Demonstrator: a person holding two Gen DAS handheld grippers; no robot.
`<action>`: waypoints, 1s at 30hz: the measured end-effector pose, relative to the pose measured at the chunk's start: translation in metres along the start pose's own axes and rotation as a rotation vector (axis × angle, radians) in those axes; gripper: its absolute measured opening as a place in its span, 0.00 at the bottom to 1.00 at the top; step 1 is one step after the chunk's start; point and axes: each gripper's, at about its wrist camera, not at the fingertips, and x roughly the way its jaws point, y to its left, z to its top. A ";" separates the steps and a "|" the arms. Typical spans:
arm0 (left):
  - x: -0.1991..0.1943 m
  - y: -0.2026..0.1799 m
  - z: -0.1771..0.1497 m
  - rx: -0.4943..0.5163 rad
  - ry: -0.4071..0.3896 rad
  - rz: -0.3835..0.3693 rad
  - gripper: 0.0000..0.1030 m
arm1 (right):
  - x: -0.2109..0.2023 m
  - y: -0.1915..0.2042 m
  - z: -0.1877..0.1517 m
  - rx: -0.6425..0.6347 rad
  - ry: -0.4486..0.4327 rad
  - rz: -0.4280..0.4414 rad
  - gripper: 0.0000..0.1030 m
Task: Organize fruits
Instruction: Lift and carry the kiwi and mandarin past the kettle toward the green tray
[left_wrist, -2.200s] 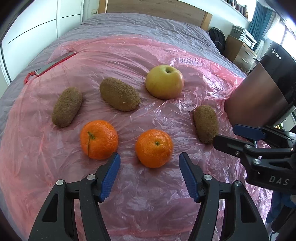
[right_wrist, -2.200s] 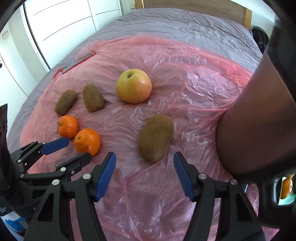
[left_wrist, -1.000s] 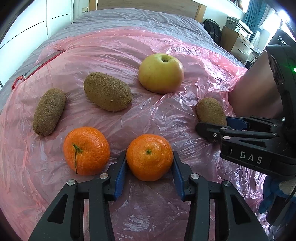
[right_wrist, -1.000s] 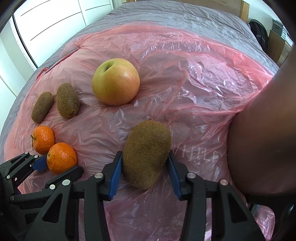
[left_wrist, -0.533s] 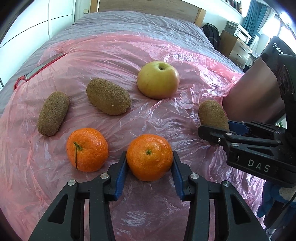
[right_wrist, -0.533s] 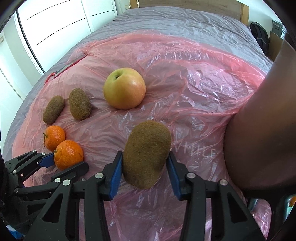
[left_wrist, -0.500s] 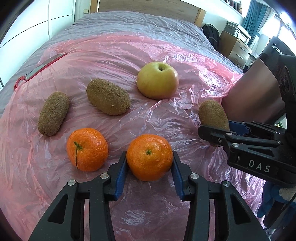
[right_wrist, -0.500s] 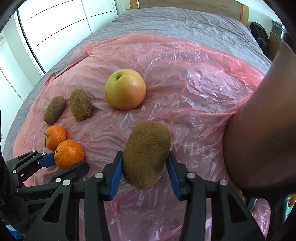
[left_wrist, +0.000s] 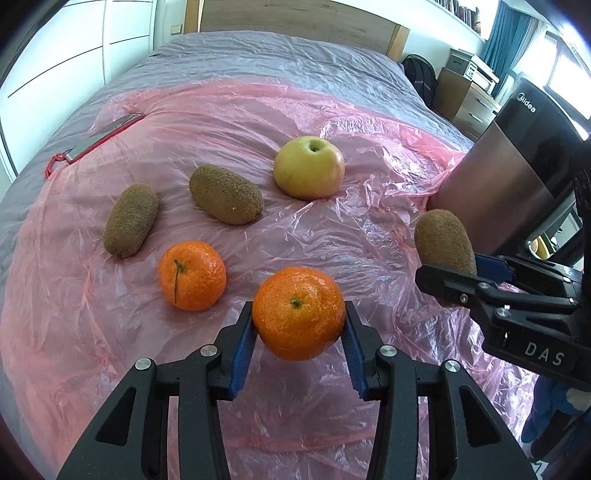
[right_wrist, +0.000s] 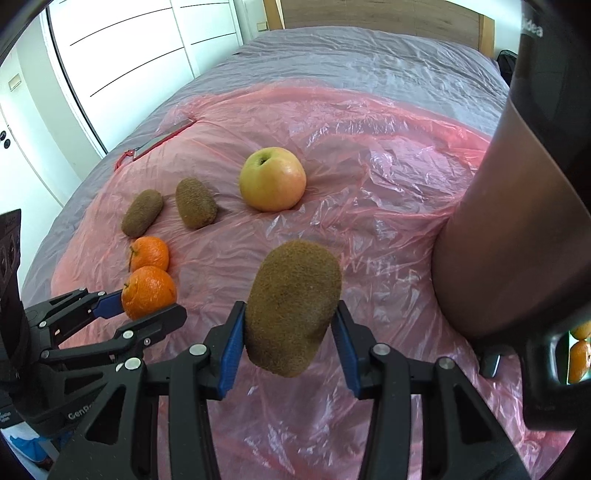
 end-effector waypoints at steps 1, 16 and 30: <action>-0.003 0.000 -0.001 -0.003 -0.003 0.000 0.38 | -0.003 0.001 -0.002 -0.001 -0.001 0.001 0.37; -0.049 -0.012 -0.025 -0.005 -0.032 -0.014 0.38 | -0.062 0.014 -0.041 -0.007 -0.024 0.035 0.37; -0.084 -0.041 -0.048 0.024 -0.051 -0.035 0.38 | -0.107 0.004 -0.079 0.010 -0.045 0.039 0.37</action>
